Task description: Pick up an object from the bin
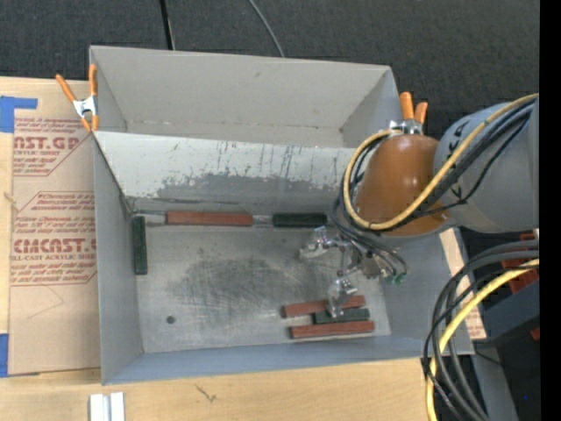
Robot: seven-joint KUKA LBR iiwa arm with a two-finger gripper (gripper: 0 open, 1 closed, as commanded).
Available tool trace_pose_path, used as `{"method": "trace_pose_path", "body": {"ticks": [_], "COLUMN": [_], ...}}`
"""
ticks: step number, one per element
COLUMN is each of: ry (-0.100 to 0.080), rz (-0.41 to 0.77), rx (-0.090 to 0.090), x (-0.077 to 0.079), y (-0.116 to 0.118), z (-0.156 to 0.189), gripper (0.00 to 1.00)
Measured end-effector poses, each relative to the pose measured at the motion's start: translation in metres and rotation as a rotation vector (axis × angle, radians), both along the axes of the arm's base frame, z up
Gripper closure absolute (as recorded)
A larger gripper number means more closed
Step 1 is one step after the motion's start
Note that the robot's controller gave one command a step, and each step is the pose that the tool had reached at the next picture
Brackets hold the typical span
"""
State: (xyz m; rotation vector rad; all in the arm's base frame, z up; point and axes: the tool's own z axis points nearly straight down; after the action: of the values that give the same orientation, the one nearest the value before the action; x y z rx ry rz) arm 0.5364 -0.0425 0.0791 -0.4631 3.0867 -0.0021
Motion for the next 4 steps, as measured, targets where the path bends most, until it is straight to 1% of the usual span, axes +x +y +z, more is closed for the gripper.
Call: {"method": "trace_pose_path", "body": {"ticks": [1,2,3,4], "ry": [0.001,0.001,0.017,0.018], "rz": [0.169,0.169,0.121,0.121], "rx": [-0.012,-0.012,-0.003,-0.002], "x": [-0.04,-0.04,-0.046,-0.046], "y": [0.02,0.02,0.019,0.019], "z": [0.0,0.0,0.143,0.143], "gripper": [1.0,1.0,1.0,0.0]}}
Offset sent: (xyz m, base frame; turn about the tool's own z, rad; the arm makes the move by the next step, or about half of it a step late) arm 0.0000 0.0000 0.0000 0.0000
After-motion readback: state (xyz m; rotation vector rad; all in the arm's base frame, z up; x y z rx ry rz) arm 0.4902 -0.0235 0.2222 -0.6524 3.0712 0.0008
